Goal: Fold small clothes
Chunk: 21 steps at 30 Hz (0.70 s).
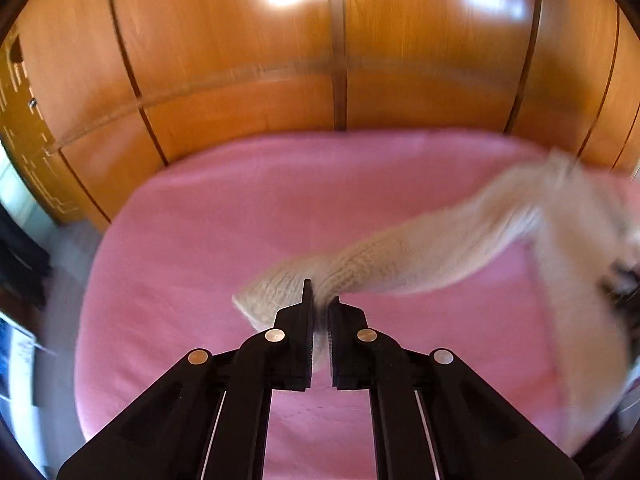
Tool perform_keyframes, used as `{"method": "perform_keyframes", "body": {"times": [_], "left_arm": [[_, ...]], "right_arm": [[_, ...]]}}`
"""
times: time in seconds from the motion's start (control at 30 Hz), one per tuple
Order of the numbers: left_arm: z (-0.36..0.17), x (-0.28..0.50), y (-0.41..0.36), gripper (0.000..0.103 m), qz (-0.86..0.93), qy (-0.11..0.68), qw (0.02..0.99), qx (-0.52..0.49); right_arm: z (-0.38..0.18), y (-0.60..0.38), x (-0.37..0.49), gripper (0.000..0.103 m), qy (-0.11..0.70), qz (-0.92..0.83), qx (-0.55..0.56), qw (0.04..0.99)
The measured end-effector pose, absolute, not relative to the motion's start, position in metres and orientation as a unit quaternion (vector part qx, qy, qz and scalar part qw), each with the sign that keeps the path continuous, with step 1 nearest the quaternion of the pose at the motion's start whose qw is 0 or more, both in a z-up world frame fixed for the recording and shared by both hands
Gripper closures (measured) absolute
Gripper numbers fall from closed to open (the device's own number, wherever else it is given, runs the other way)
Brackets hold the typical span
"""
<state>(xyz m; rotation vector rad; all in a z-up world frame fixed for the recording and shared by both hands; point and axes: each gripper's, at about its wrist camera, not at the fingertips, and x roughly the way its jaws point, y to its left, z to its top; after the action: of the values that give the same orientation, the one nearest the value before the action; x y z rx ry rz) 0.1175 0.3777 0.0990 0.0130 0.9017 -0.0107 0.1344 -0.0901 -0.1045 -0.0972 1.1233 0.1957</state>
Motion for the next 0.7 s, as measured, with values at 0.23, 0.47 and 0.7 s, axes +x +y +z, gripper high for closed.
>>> {"method": "perform_keyframes", "body": {"times": [0.23, 0.47, 0.7], "left_arm": [[0.103, 0.185, 0.399, 0.09, 0.125, 0.485, 0.865, -0.019], [0.041, 0.213, 0.407, 0.047, 0.297, 0.506, 0.81, -0.022], [0.008, 0.198, 0.344, 0.038, 0.226, 0.493, 0.839, -0.055]], "right_arm": [[-0.105, -0.091, 0.133, 0.004, 0.528, 0.092, -0.041, 0.843], [-0.106, -0.093, 0.132, 0.004, 0.527, 0.094, -0.033, 0.844], [-0.106, -0.095, 0.131, 0.003, 0.527, 0.096, -0.026, 0.844]]}}
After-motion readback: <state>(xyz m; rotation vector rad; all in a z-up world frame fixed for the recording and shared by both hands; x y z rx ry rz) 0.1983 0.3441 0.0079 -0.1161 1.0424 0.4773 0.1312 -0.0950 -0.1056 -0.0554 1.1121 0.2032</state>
